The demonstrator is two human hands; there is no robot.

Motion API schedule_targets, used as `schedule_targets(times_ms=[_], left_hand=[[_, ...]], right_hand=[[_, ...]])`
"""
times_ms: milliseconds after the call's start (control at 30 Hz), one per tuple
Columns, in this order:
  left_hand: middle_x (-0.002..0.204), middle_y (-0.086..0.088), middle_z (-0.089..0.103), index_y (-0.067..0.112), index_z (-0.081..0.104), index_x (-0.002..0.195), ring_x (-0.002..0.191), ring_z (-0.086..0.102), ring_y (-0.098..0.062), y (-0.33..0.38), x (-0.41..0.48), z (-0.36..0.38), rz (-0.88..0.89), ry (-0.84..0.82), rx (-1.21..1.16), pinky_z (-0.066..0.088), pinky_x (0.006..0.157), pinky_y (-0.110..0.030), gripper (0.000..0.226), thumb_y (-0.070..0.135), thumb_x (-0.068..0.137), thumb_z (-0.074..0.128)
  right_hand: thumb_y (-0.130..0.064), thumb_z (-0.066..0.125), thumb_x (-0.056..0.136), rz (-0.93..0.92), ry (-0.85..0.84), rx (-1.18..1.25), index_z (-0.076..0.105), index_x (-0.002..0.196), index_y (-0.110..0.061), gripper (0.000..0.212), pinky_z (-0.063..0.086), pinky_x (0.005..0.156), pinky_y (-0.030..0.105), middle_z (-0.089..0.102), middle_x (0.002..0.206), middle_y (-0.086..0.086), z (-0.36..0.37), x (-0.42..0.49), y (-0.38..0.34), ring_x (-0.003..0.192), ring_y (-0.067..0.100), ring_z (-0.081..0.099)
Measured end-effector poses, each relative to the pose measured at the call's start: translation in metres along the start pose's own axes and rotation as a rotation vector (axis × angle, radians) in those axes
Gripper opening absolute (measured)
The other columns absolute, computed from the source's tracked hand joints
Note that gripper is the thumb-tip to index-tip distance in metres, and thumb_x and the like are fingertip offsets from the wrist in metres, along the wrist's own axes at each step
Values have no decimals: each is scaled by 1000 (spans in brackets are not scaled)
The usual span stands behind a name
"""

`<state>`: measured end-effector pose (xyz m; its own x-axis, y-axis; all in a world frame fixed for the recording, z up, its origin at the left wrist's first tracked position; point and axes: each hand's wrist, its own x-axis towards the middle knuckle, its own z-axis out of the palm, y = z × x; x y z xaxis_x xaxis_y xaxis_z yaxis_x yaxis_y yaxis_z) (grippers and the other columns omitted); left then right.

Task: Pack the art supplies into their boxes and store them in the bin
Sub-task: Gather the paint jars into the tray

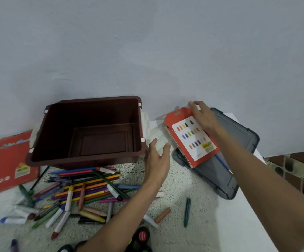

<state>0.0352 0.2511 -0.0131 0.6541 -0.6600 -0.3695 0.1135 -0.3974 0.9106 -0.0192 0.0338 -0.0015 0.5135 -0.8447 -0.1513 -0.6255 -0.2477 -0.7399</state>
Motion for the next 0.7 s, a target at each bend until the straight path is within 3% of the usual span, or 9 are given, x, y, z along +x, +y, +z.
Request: schedule_targets(times_ms=[100, 267, 367, 533, 700], left_hand=[[157, 7, 29, 35, 31, 148, 139, 33, -13, 5, -9, 1, 61, -11, -8, 32, 112, -39, 54, 51, 99, 46], [158, 9, 27, 46, 31, 145, 143, 28, -12, 24, -30, 2, 121, -28, -27, 29, 115, -50, 66, 70, 84, 40], [161, 10, 24, 50, 31, 144, 145, 24, -10, 37, -39, -3, 163, -33, -68, 27, 117, -50, 72, 76, 77, 39], [146, 21, 35, 41, 35, 147, 121, 36, 10, 58, -51, -16, 284, -65, -112, 29, 102, -27, 51, 52, 99, 45], [146, 15, 39, 40, 39, 145, 131, 34, 1, 66, -52, -33, 347, -43, -123, 28, 103, -26, 49, 51, 98, 48]], right_hand=[[-63, 32, 99, -3, 55, 39, 41, 140, -23, 58, 47, 77, 31, 63, 112, 4, -13, -1, 1, 86, 13, 63], [-66, 31, 97, -16, 110, 87, 43, 138, -25, 59, 52, 90, 44, 63, 122, 6, -35, -11, -3, 100, 23, 65], [-64, 30, 99, -28, 135, 92, 41, 141, -23, 60, 49, 84, 39, 59, 121, 1, -49, -18, -10, 99, 20, 63], [-70, 29, 95, -48, 180, 145, 44, 140, -21, 68, 46, 86, 38, 59, 129, 3, -71, -28, -21, 101, 18, 61], [-80, 35, 84, -80, 194, 256, 49, 136, -21, 80, 46, 103, 50, 62, 126, 7, -86, -40, -39, 111, 21, 61]])
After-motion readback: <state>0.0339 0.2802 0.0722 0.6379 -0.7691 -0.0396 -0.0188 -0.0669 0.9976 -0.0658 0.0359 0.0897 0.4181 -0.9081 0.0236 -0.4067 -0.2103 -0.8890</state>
